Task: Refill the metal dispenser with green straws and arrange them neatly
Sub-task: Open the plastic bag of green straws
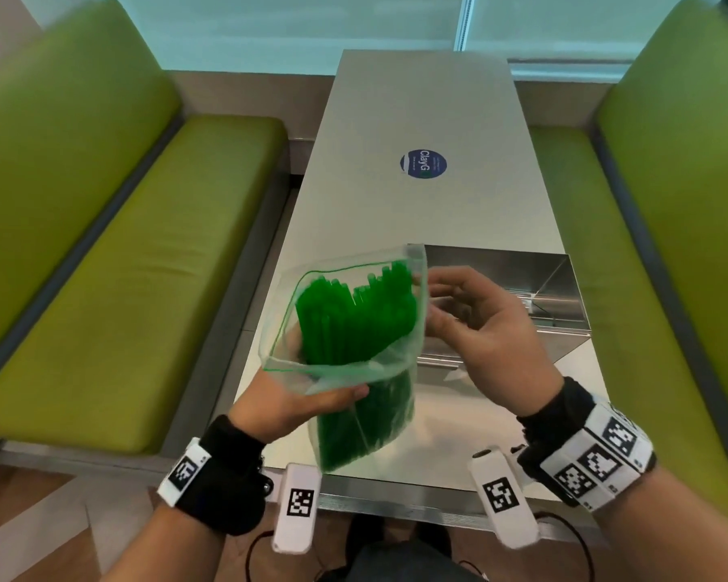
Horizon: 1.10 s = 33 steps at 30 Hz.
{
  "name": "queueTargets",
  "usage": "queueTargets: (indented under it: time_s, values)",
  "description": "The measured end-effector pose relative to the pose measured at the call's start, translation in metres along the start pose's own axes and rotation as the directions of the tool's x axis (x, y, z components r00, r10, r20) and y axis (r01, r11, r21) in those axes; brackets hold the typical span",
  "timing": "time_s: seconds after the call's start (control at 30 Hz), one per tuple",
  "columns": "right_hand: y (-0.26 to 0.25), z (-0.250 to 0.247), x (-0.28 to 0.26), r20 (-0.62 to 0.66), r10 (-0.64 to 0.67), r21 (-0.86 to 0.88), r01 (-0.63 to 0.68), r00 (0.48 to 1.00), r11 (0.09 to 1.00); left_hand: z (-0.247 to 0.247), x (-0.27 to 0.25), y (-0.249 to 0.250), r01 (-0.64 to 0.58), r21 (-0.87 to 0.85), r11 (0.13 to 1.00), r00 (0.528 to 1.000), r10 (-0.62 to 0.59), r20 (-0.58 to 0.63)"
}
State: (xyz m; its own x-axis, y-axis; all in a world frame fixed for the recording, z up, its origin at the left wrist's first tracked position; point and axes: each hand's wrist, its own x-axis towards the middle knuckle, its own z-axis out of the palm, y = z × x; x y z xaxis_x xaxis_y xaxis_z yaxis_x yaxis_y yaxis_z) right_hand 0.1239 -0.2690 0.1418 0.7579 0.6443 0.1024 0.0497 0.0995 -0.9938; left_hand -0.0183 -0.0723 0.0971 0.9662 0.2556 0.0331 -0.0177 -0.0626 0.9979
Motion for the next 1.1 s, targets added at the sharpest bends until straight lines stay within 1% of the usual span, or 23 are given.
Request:
queueTargets:
  time_s: [0.07, 0.1, 0.13, 0.23, 0.27, 0.33, 0.43, 0.5, 0.53, 0.57, 0.6, 0.63, 0.67, 0.7, 0.73, 0.77, 0.8, 0.83, 0.9, 0.97, 1.0, 1.07, 1.1]
  values:
    - [-0.003, 0.001, -0.001, -0.087, 0.009, 0.112, 0.001, 0.996, 0.994, 0.003, 0.002, 0.003, -0.024, 0.024, 0.999, 1.000, 0.024, -0.016]
    - [-0.003, 0.000, -0.002, -0.110, 0.014, 0.146, 0.002, 0.994, 0.989, 0.006, 0.002, 0.005, -0.029, 0.021, 0.999, 0.999, 0.030, -0.027]
    - [-0.003, -0.002, -0.002, -0.105, 0.012, 0.161, 0.005, 0.994, 0.987, 0.008, 0.002, 0.005, -0.030, 0.019, 0.999, 0.999, 0.031, -0.033]
    - [-0.003, -0.005, -0.004, -0.009, -0.024, 0.135, 0.025, 1.000, 0.991, 0.013, 0.001, 0.005, -0.016, 0.008, 1.000, 1.000, 0.016, -0.027]
    - [-0.004, -0.005, -0.005, -0.005, -0.023, 0.106, 0.024, 1.000, 0.994, 0.014, 0.001, 0.004, -0.010, 0.001, 1.000, 1.000, 0.010, -0.025]
    - [-0.004, -0.003, -0.006, -0.029, -0.004, 0.073, 0.006, 1.000, 0.997, 0.017, 0.003, 0.004, -0.007, -0.007, 1.000, 1.000, 0.007, -0.020]
    - [-0.003, 0.004, -0.007, -0.046, 0.027, 0.105, -0.022, 0.999, 0.994, 0.020, 0.006, 0.001, -0.008, -0.068, 0.998, 0.999, 0.005, -0.047]
    - [0.001, 0.005, -0.006, -0.127, 0.043, 0.147, -0.024, 0.991, 0.989, 0.020, 0.008, 0.000, -0.022, -0.094, 0.995, 0.998, 0.016, -0.061]
    - [0.003, 0.005, -0.005, -0.165, 0.027, 0.140, -0.004, 0.986, 0.990, 0.020, 0.009, -0.001, -0.028, -0.092, 0.995, 0.998, 0.023, -0.060]
    - [0.004, 0.005, -0.006, -0.180, -0.017, 0.074, 0.031, 0.983, 0.997, 0.019, 0.011, -0.001, -0.035, -0.093, 0.995, 0.998, 0.030, -0.058]
    - [0.007, 0.005, -0.007, -0.161, -0.086, -0.059, 0.078, 0.983, 0.995, 0.019, 0.012, 0.000, -0.039, -0.100, 0.994, 0.998, 0.034, -0.056]
    - [0.009, 0.005, -0.009, -0.110, -0.150, -0.211, 0.124, 0.983, 0.970, 0.018, 0.014, 0.001, -0.043, -0.108, 0.993, 0.998, 0.037, -0.057]
    - [0.013, 0.004, -0.012, -0.045, -0.188, -0.322, 0.164, 0.981, 0.932, 0.018, 0.015, 0.001, -0.042, -0.112, 0.993, 0.998, 0.036, -0.056]
    - [0.015, 0.002, -0.016, 0.014, -0.195, -0.349, 0.187, 0.981, 0.918, 0.017, 0.016, 0.002, -0.039, -0.119, 0.992, 0.998, 0.033, -0.053]
    - [0.014, -0.001, -0.018, 0.062, -0.164, -0.280, 0.175, 0.984, 0.944, 0.016, 0.016, 0.004, -0.023, -0.128, 0.991, 0.999, 0.017, -0.051]
    - [0.012, -0.005, -0.020, 0.115, -0.110, -0.160, 0.128, 0.987, 0.979, 0.015, 0.016, 0.004, -0.013, -0.133, 0.991, 0.999, 0.007, -0.046]
    - [0.009, -0.009, -0.021, 0.194, -0.060, -0.039, 0.068, 0.979, 0.997, 0.016, 0.014, 0.004, -0.011, -0.140, 0.990, 0.999, 0.005, -0.040]
    - [0.007, -0.011, -0.022, 0.273, -0.014, 0.040, 0.003, 0.962, 0.999, 0.018, 0.013, 0.005, -0.005, -0.155, 0.988, 0.999, -0.001, -0.034]
    - [0.010, -0.007, -0.021, 0.370, 0.056, 0.039, -0.076, 0.927, 0.996, 0.025, 0.012, 0.014, 0.016, -0.193, 0.981, 1.000, -0.011, 0.024]
    - [0.020, 0.003, -0.019, 0.382, 0.100, 0.039, -0.124, 0.919, 0.992, 0.035, 0.015, 0.018, 0.014, -0.199, 0.980, 0.990, 0.014, 0.137]
    - [0.026, 0.008, -0.019, 0.359, 0.120, 0.044, -0.145, 0.926, 0.988, 0.039, 0.018, 0.023, 0.015, -0.189, 0.982, 0.985, 0.017, 0.170]
    - [0.030, 0.010, -0.018, 0.301, 0.152, 0.058, -0.177, 0.942, 0.983, 0.044, 0.023, 0.028, 0.001, -0.156, 0.988, 0.986, 0.025, 0.166]
    - [0.030, 0.009, -0.019, 0.291, 0.144, 0.060, -0.169, 0.946, 0.984, 0.044, 0.024, 0.031, 0.013, -0.142, 0.990, 0.989, 0.007, 0.146]
